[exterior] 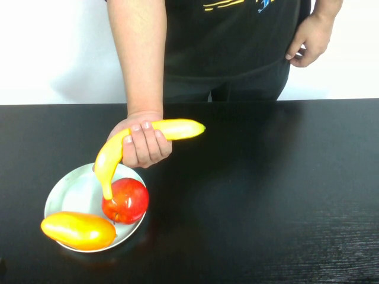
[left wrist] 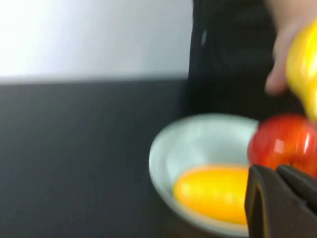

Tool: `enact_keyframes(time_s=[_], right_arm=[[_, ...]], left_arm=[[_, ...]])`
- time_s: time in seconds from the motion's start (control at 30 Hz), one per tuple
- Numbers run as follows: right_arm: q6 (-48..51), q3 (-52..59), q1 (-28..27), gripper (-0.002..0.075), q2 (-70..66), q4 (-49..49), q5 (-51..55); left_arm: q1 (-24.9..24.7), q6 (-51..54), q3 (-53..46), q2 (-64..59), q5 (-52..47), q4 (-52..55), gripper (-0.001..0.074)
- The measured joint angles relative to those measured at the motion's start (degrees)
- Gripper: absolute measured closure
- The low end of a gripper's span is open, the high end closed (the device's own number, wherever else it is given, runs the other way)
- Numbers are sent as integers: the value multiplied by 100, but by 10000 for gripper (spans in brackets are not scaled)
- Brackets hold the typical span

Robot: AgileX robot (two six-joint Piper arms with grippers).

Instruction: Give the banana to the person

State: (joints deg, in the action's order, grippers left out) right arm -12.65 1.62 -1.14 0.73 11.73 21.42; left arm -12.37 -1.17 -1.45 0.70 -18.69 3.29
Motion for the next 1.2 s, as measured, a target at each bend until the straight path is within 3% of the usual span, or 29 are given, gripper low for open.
enact_keyframes(time_s=[1.2], right_arm=[[0,0,0,736,0,0,0]], left_arm=[[0,0,0,0,-165,12,738]])
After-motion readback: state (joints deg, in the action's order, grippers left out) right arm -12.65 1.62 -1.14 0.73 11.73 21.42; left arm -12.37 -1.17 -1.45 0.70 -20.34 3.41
